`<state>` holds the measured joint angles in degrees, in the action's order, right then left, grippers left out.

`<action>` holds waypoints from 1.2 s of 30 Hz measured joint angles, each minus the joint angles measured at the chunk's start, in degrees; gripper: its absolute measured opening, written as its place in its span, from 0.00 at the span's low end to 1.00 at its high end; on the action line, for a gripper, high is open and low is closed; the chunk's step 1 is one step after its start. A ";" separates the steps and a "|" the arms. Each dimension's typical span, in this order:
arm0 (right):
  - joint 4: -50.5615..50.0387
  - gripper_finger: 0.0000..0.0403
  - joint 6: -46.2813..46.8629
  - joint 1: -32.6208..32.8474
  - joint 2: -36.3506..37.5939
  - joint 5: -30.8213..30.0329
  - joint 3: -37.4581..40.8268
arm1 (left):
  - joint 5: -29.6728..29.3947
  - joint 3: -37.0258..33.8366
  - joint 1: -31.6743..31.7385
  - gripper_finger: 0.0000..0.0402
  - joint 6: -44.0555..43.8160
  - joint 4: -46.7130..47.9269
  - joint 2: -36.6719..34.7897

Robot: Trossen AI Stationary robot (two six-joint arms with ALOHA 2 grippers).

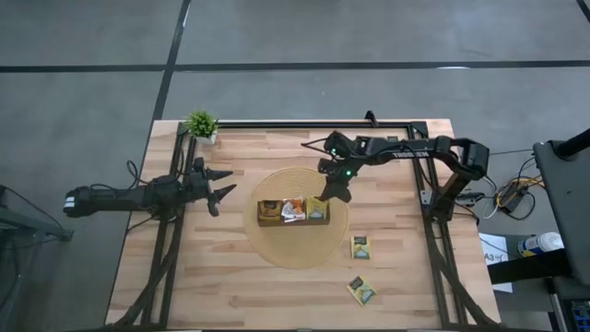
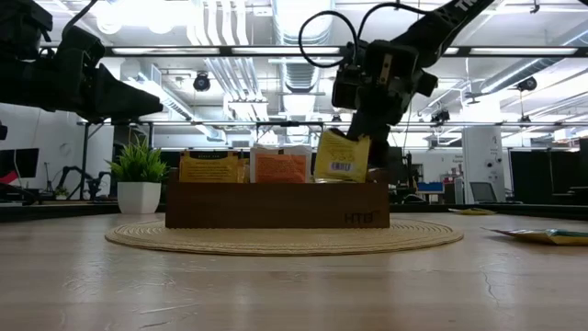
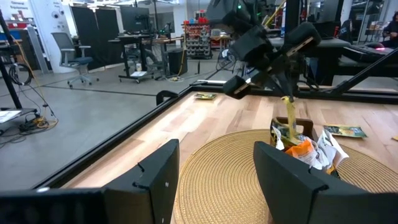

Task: Pick & Place Tea
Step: Put the lemon tea sachet into the right section of the wooden organizer

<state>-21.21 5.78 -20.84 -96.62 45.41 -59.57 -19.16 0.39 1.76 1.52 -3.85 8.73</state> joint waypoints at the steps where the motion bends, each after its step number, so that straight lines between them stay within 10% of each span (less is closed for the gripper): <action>1: 0.00 0.02 0.00 0.32 -0.14 -0.02 -0.08 | 0.00 -0.01 -0.02 0.50 0.00 0.01 -0.01; 36: -2.51 0.02 -1.31 7.33 -2.28 -7.72 0.72 | 0.00 0.01 -0.04 0.50 0.00 0.00 -0.02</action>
<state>-23.73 4.47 -13.50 -98.89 37.69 -58.85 -19.16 0.40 1.72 1.52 -3.85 8.72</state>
